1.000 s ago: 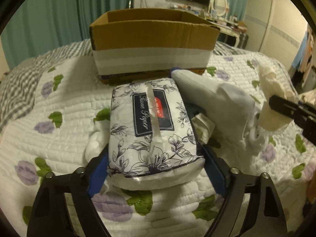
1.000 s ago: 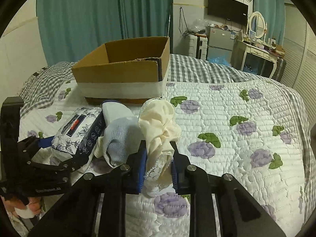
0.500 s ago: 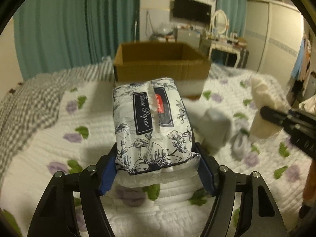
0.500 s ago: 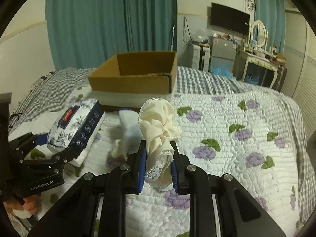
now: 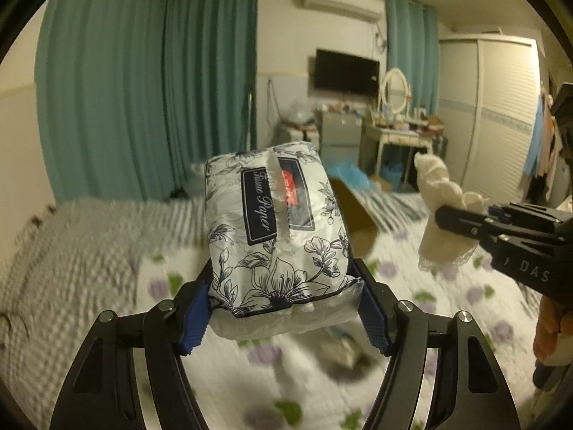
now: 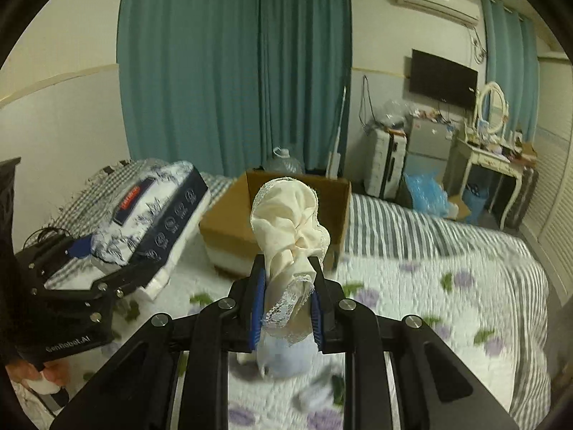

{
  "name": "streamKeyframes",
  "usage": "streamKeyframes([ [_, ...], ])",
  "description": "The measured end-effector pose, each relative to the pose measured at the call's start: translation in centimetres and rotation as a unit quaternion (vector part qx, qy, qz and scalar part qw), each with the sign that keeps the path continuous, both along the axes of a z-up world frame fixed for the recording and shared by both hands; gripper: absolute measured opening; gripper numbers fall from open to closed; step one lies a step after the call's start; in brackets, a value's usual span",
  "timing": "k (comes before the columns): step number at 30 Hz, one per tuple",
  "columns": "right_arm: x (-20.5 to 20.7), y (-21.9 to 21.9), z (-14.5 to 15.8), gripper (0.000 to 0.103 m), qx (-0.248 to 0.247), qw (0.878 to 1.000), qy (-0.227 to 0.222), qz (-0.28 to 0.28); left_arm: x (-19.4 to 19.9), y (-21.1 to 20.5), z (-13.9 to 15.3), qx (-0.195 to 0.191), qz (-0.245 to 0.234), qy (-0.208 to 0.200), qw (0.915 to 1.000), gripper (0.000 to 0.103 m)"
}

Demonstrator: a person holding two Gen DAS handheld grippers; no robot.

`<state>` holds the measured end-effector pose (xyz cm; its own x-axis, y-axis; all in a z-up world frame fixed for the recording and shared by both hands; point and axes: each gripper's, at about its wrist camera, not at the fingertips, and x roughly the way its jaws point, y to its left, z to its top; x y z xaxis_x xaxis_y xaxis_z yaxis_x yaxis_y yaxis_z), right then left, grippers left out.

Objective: Organize soft objects
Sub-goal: 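Carry both held items over the cardboard box and open both grippers, then grasp the white sock with the left gripper while the right grasps the light blue knit glove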

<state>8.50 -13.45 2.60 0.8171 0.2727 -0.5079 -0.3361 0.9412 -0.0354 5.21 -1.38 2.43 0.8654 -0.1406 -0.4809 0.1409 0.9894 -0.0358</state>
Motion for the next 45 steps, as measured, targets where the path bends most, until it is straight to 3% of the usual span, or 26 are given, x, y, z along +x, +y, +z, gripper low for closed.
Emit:
streamKeyframes([
  [6, 6.2, 1.1, 1.6, 0.021, 0.003, 1.0, 0.002, 0.006, 5.4, 0.7, 2.5, 0.022, -0.002, -0.031, 0.9993, 0.07],
  [10, 11.0, 2.1, 1.1, 0.021, 0.004, 1.0, 0.014, 0.008, 10.0, 0.6, 2.2, 0.031, -0.002, -0.017, 0.9994, 0.07],
  [13, 14.6, 2.8, -0.1, 0.021, 0.005, 0.999, 0.032, 0.012, 13.6, 0.3, 0.9, 0.045, 0.001, -0.011, 0.9989, 0.07],
  [18, 20.2, 3.2, -4.1, 0.021, -0.008, 0.997, 0.07, 0.012, 19.5, -0.6, -3.8, 0.075, 0.005, 0.033, 0.9967, 0.07],
  [24, 22.8, 1.4, -7.6, 0.021, 0.006, 0.997, 0.082, 0.013, 21.7, -0.9, -6.9, 0.066, -0.029, 0.049, 0.9961, 0.08],
  [26, 22.7, 0.8, -7.5, 0.029, 0.02, 0.997, 0.079, 0.015, 21.6, -1.2, -6.7, 0.055, -0.038, 0.041, 0.9969, 0.081],
  [30, 21.5, 0.2, -6.1, 0.073, 0.018, 0.998, 0.055, -0.005, 21.2, -1.4, -5.9, 0.059, -0.025, 0.031, 0.9975, 0.082],
  [31, 21.0, 0.0, -5.7, 0.078, 0.02, 0.999, 0.049, -0.007, 20.9, -1.7, -5.6, 0.063, -0.019, 0.028, 0.9974, 0.082],
  [38, 15.1, -1.8, -0.1, 0.084, 0.021, 0.999, 0.012, -0.025, 17.1, -1.4, -1.8, 0.077, 0.001, 0.005, 0.997, 0.082],
  [41, 11.4, -2.2, 3.0, 0.089, 0.001, 0.999, -0.006, -0.033, 14.4, -1.0, 0.5, 0.076, 0.005, -0.006, 0.9971, 0.092],
  [45, 7.2, -2.4, 6.1, 0.098, -0.008, 0.999, -0.025, -0.027, 10.1, -0.7, 3.8, 0.058, 0.003, -0.031, 0.9978, 0.093],
])
